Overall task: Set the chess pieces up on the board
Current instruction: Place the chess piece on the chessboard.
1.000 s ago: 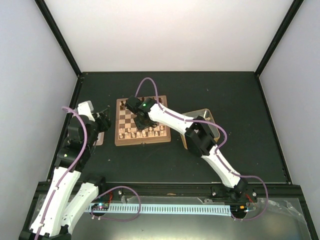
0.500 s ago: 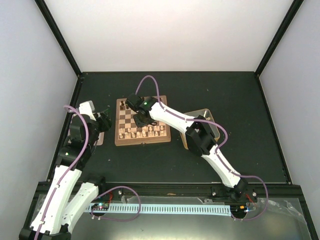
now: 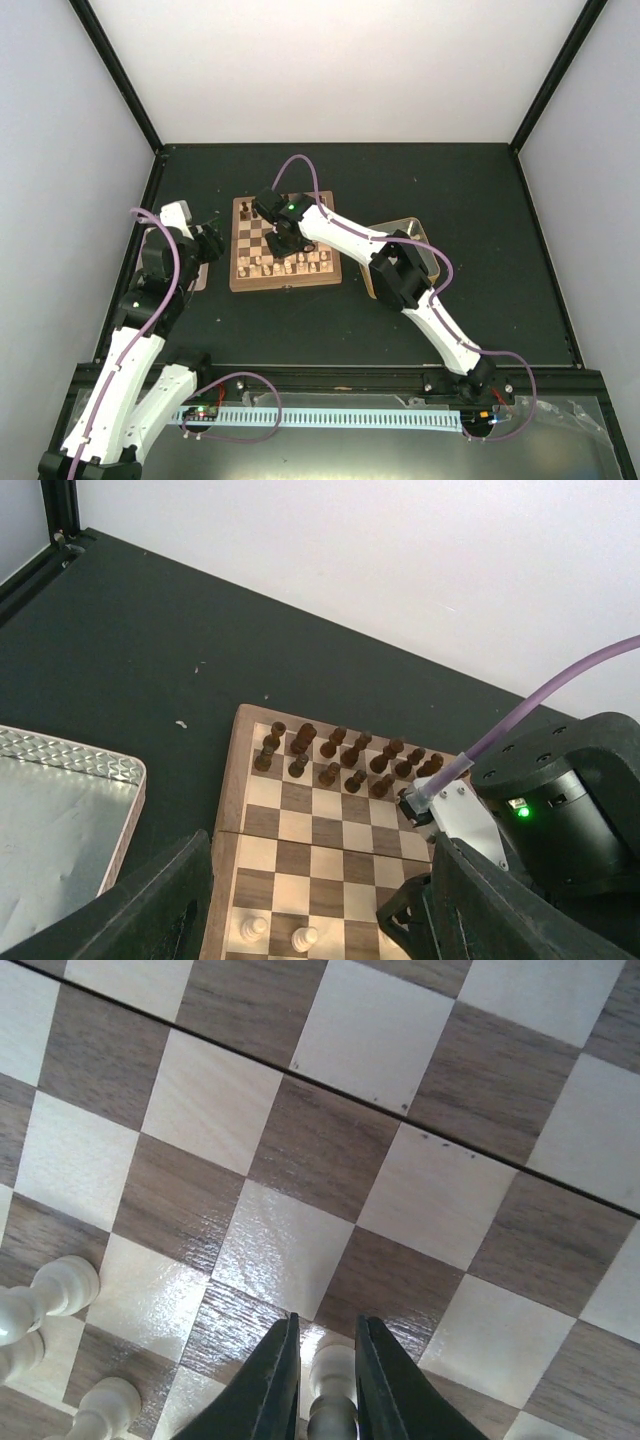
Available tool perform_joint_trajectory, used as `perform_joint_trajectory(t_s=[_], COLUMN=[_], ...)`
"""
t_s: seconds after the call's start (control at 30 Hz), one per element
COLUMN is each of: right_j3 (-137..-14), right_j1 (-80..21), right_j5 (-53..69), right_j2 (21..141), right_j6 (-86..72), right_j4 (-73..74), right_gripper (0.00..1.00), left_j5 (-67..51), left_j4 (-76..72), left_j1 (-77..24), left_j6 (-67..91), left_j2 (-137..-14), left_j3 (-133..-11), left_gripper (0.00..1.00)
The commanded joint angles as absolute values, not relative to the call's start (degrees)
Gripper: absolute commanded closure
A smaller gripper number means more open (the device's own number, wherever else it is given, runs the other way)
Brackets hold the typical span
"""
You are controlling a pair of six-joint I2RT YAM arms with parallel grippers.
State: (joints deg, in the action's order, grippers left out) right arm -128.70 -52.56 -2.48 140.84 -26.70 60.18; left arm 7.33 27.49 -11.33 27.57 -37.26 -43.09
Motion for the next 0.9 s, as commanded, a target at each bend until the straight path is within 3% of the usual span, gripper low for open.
perform_joint_trajectory(t_s=[0.0, 0.7, 0.87], right_j3=[-128.88, -130.94, -130.75], right_j1=[-52.21, -52.2, -52.13], right_j5=[0.14, -3.92, -2.11], right_j2=[141.05, 139.37, 137.22], right_j6=[-26.23, -27.07, -26.71], right_j4=[61.21, 63.93, 61.64], right_gripper=[0.81, 0.81, 0.75], left_j5=[6.83, 5.76, 5.02], left_j4=[26.28, 25.85, 25.68], left_j1=[-11.43, -11.43, -11.43], left_j6=[27.04, 27.22, 27.57], left_j2=[-37.35, -37.68, -38.59], left_j3=[-43.16, -42.82, -42.81], left_gripper=[0.38, 0.38, 0.39])
